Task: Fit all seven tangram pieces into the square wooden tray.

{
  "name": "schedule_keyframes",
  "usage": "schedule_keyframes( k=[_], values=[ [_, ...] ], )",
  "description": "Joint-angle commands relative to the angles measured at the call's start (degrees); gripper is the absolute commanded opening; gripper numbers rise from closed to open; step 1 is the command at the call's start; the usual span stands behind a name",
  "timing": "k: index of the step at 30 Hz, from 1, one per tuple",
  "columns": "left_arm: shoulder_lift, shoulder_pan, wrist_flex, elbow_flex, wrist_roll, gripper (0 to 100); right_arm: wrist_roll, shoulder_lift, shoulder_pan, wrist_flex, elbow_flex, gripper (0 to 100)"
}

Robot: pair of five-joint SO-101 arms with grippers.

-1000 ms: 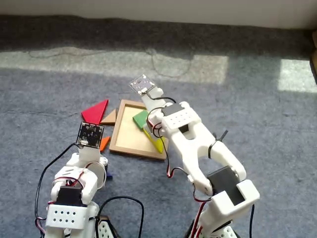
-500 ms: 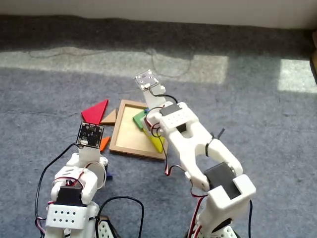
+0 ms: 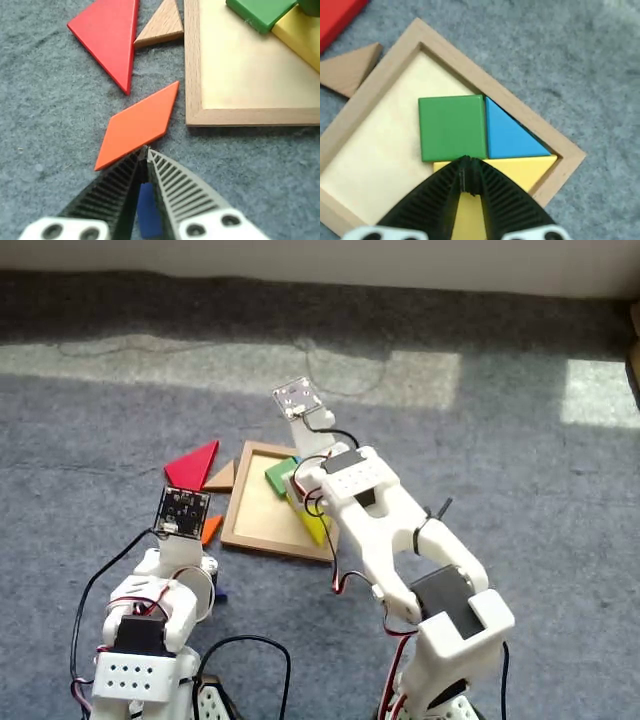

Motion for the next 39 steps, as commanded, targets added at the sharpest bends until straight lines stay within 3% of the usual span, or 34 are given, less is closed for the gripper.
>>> schedule_keyframes(
  k=[1, 9, 22, 30, 39],
  values=[
    [-0.5, -0.6, 0.4, 1.6, 0.4, 1, -0.5, -4.9, -0.2, -0.9, -2.1, 0.5],
    [-0.5, -0.6, 0.4, 1.6, 0.4, 1, -0.5, -8.7, -0.4, -1.4, 1.0, 0.5],
    [-0.5, -0.6, 0.4, 1.6, 0.4, 1, -0.6, -2.5, -2.7, -13.0, 1.5, 0.5],
    [-0.5, -0.6, 0.4, 1.6, 0.4, 1, -0.3, 0.3, -3.1, -12.3, 1.6, 0.5],
    [-0.5, -0.6, 0.4, 1.6, 0.4, 1, -0.2, 0.3, 0.7, -2.3, 1.3, 0.5]
  ],
)
